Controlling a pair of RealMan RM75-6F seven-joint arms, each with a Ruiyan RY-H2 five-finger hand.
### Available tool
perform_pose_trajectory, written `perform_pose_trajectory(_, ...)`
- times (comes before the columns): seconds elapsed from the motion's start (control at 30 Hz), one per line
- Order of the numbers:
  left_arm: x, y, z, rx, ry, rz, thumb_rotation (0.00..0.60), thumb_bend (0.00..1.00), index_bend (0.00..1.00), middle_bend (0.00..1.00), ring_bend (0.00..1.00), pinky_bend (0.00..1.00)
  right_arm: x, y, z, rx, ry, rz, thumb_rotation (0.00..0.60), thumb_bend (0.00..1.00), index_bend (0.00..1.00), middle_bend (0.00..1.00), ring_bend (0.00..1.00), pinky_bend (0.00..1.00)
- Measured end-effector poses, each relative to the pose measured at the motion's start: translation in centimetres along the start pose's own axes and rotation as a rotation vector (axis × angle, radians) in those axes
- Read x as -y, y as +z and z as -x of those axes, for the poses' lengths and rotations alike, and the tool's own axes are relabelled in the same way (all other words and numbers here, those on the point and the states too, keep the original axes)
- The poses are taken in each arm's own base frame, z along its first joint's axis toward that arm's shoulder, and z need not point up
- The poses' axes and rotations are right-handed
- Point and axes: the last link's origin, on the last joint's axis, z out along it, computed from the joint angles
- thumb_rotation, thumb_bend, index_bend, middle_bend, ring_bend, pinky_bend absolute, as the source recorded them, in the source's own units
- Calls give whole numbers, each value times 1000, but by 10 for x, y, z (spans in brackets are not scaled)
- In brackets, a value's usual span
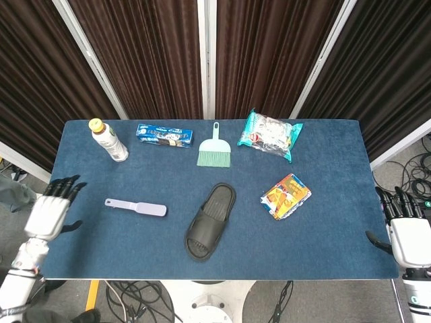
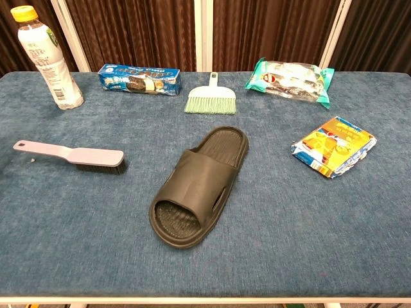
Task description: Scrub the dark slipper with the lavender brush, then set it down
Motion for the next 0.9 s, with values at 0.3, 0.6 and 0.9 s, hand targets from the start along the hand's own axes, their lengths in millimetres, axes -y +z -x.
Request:
perform_pose_trajectory(0.3,-20,68,28,240,40,102,600,35,392,387,289,351,-4,-2,-4,-3,-7,13,600,43,34,158,26,104)
perform_pose_trajectory(0.6,-39,95,55,405,81,106,600,35,389,396,301,359,-4,-2,-4,5,-1,13,600,44,34,158,26,104)
perform_pose_trajectory(0.9,-51,105,65,473,92,99,600,35,418,474,357,379,-8,-3,1,23,18,26,600,43,34,158,26,104)
